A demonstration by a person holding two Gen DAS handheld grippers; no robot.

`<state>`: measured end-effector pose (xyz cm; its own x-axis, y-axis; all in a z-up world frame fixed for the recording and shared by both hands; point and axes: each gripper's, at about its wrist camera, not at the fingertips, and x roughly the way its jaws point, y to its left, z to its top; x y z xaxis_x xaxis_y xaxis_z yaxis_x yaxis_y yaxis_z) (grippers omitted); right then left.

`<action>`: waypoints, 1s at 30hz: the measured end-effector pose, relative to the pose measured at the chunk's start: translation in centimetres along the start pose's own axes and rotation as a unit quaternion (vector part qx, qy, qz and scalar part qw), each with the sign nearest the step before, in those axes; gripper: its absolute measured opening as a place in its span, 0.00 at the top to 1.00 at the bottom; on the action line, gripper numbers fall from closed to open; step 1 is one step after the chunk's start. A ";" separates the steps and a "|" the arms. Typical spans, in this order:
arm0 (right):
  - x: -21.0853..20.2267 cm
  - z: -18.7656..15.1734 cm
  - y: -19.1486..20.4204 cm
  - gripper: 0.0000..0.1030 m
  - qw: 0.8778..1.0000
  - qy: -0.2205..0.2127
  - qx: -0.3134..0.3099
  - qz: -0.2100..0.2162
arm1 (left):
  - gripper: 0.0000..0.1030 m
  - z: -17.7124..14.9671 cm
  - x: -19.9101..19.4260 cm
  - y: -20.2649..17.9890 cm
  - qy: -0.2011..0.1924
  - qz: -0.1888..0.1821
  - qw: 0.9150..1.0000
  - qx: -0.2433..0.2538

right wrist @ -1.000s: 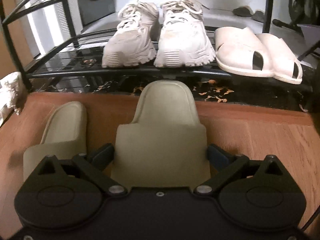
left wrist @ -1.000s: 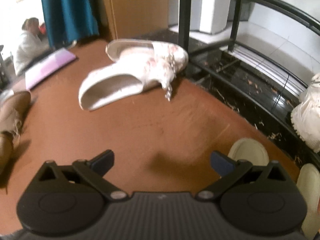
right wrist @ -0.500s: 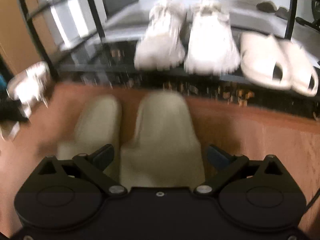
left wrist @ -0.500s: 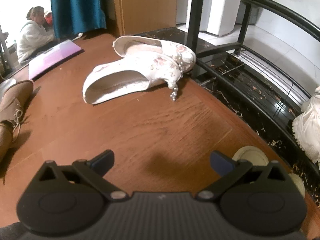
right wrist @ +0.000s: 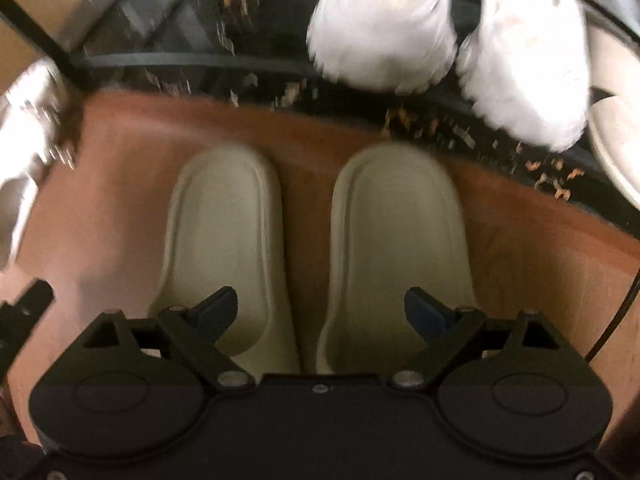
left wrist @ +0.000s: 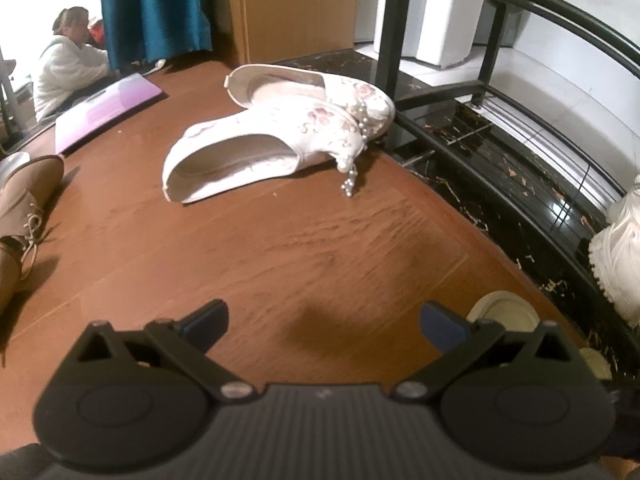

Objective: Organize scattered shoes

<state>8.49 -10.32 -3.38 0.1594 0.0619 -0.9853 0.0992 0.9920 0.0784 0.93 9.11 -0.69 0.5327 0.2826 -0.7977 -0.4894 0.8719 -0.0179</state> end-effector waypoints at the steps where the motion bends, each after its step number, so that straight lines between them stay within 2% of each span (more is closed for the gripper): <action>1: 0.5 -0.1 0.2 0.18 1.000 0.014 -0.003 -0.005 | 0.01 0.0 0.0 0.1 0.001 0.000 1.000 -0.001; 5: 1.1 -0.4 0.3 0.33 0.999 0.048 -0.008 -0.008 | 0.01 0.0 0.4 0.1 0.009 -0.002 1.000 -0.004; 7: 1.1 -0.5 0.2 0.48 0.998 0.058 -0.011 -0.014 | 0.01 0.0 0.5 0.2 0.013 -0.003 1.000 -0.006; 10: 0.6 -0.5 0.0 0.60 0.998 0.068 -0.014 -0.011 | 0.01 0.0 0.5 0.0 0.014 -0.005 1.000 -0.006; 15: 0.3 -0.9 0.4 0.66 0.998 0.058 -0.034 -0.019 | 0.01 0.0 0.7 0.1 0.018 -0.006 1.000 -0.008; 18: -0.6 -1.4 0.5 0.82 0.998 0.038 -0.044 -0.017 | 0.01 0.0 1.0 0.2 0.025 -0.003 1.000 -0.013; 24: -2.8 -3.9 -1.1 0.83 0.999 -0.029 -0.022 0.007 | 0.01 -0.1 0.9 0.2 0.023 -0.005 1.000 -0.010; 30: -5.7 -7.2 -3.0 0.83 0.992 -0.115 0.016 0.044 | 0.01 0.0 0.7 0.3 0.019 -0.002 1.000 -0.013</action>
<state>0.19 -12.90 0.93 0.3890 0.1174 -0.9137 0.1049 0.9798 0.1705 1.18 9.58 -1.24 0.5084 0.2639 -0.8197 -0.5057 0.8619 -0.0361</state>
